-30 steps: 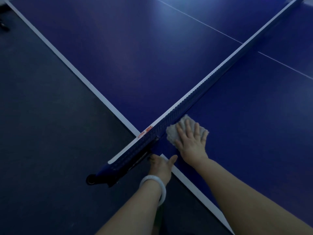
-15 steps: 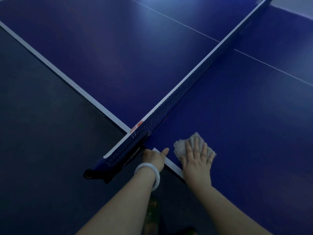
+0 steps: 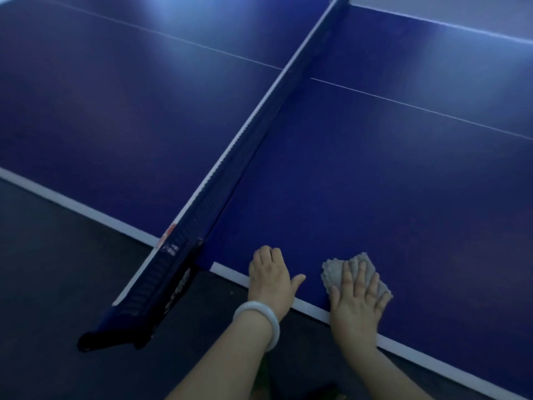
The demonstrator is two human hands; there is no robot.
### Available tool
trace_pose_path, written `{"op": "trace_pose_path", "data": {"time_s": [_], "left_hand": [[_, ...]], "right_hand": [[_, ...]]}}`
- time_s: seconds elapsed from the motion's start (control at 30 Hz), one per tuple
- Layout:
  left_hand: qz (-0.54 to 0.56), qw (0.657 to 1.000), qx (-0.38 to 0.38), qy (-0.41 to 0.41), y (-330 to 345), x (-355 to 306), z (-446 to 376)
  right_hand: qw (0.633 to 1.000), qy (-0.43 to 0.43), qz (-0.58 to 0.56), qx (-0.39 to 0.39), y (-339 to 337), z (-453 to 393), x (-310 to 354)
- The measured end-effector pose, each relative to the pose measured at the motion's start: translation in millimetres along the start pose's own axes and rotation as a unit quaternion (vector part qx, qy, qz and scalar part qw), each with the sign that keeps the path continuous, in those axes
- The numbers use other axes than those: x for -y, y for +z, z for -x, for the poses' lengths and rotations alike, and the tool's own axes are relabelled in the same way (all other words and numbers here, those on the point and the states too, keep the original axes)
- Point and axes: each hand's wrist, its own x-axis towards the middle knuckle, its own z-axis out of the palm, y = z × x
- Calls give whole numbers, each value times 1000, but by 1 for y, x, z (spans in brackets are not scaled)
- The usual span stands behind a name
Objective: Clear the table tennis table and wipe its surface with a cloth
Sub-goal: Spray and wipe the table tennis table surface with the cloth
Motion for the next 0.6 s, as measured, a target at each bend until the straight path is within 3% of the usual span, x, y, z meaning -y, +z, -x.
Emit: {"op": "trace_pose_path", "data": {"time_s": [0.07,0.17,0.23,0.3,0.4,0.47,0.6], "left_hand": [[-11,998,57,20,14,-6,2],[-50,995,81,41,31,-1,4],[-60,993,97,43,35,2,4],[-70,990,115,38,34,1,2],[-92,986,136,24,33,-4,-1],[-102,985,139,17,30,-9,0],[-103,988,108,35,20,-34,4]], "right_hand": [[999,-46,-6,-16,-1,6,-4],[994,-101,6,-31,-2,10,-44],[998,-38,1,-44,1,8,-86],[995,81,-25,-50,0,9,-117],[976,200,-68,-52,-1,15,-109],[986,148,-50,-64,0,22,-82],[993,-108,-14,-54,7,33,-67]]}}
